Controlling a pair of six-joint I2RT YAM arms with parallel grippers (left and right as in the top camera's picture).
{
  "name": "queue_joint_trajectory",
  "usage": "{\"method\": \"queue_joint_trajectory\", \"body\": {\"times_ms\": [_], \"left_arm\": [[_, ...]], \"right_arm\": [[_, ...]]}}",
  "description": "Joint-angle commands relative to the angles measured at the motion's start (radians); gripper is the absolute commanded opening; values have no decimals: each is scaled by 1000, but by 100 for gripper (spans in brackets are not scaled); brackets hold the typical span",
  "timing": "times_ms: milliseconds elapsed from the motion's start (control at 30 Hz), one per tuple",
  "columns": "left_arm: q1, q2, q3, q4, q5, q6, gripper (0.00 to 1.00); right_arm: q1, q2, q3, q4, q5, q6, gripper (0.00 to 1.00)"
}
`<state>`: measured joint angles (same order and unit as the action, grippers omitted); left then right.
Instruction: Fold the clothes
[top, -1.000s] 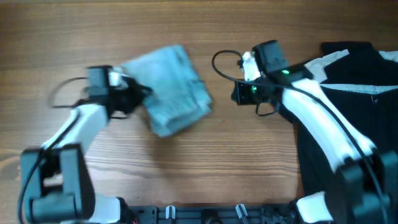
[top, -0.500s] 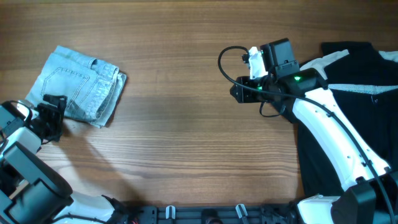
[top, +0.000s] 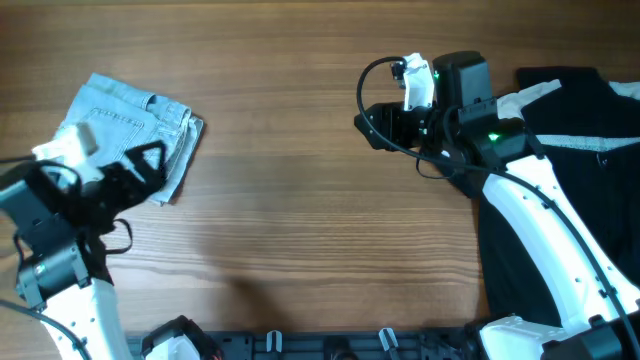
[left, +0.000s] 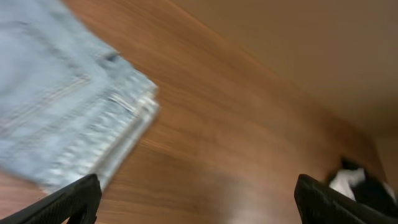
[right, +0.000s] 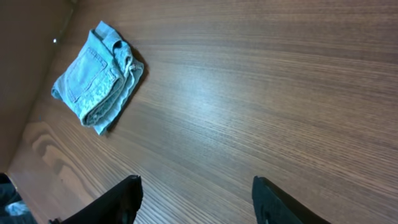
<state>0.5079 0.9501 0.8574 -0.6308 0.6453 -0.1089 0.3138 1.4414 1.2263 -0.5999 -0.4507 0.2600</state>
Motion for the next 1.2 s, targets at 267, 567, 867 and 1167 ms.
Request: {"method": "queue_joint_trajectory", "body": {"times_ms": [267,567,867,1167], "left_arm": [[-510,-10,364,-304,-356,184,100],[-560,-135,390,-468,-494,101,100],[-560,-129,390,-497,-494,101,100],[-560,-129,390,-497,-494,101,100]], "right_arm": [[-1,-396,0,-11,151,-2,78],[-1,-542,0,-46,174,-76,99],[-1,-536,0,-41,174,-74,100],[-1,-536,0,-45,174,-73,100]]}}
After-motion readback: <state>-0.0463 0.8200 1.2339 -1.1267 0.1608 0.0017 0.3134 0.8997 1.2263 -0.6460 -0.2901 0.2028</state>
